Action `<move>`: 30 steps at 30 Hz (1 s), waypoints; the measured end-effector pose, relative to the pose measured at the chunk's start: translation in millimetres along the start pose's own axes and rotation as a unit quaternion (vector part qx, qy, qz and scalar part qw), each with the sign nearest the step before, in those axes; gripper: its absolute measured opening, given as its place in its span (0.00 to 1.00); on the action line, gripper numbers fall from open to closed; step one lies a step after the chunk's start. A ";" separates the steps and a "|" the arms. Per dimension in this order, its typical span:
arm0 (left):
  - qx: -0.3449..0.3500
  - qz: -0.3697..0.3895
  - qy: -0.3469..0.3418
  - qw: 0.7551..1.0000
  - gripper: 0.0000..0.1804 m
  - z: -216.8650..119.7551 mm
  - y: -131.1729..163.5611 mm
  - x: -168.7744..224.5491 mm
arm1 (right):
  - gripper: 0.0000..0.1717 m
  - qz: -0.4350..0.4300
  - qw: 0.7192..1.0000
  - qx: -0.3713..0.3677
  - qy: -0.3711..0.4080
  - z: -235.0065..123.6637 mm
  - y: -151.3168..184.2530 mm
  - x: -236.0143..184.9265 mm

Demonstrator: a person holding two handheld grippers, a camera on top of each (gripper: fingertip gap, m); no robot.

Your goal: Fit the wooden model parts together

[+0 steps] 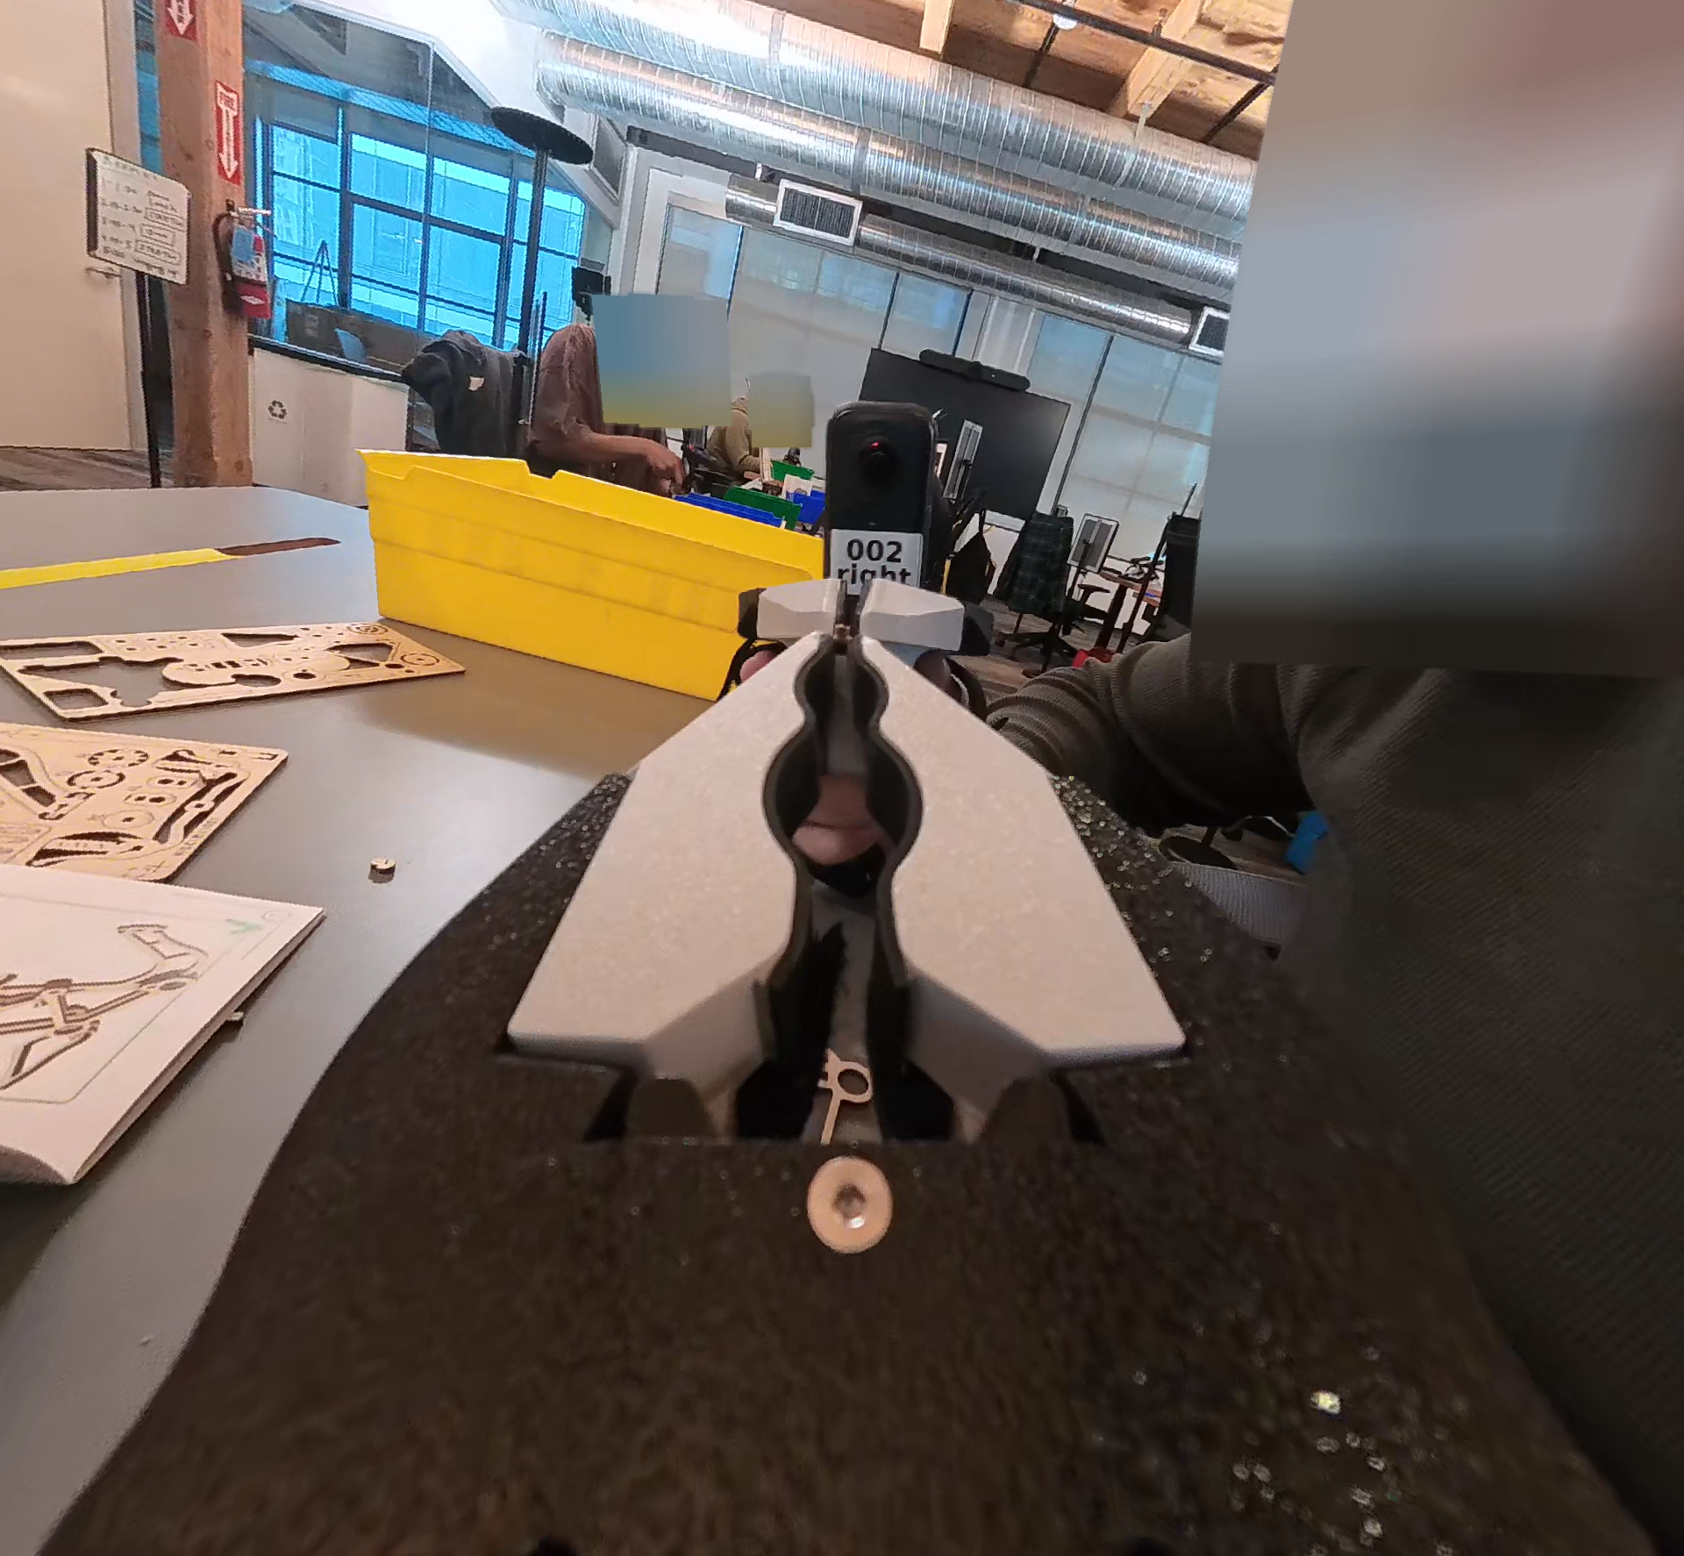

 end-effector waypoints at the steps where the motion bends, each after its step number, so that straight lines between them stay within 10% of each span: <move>1: 0.000 -0.001 0.000 1.000 0.00 0.1 0.1 -0.1 | 0.00 -0.003 1.000 -0.001 0.001 -0.2 -0.1 -0.1; 30: -0.032 -0.012 -0.001 0.999 0.00 -1.4 1.0 -5.8 | 0.00 -0.041 0.998 -0.054 0.012 -0.6 -1.3 1.4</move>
Point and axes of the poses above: each gripper's, where its closed fingertips meet, z out along the fingers, y out of its underside, x = y × z across the jaws, the point moved 10 cm from there along -z, back along the fingers, and after that the axes turned 8 degrees about -z, right-handed, at the moved point
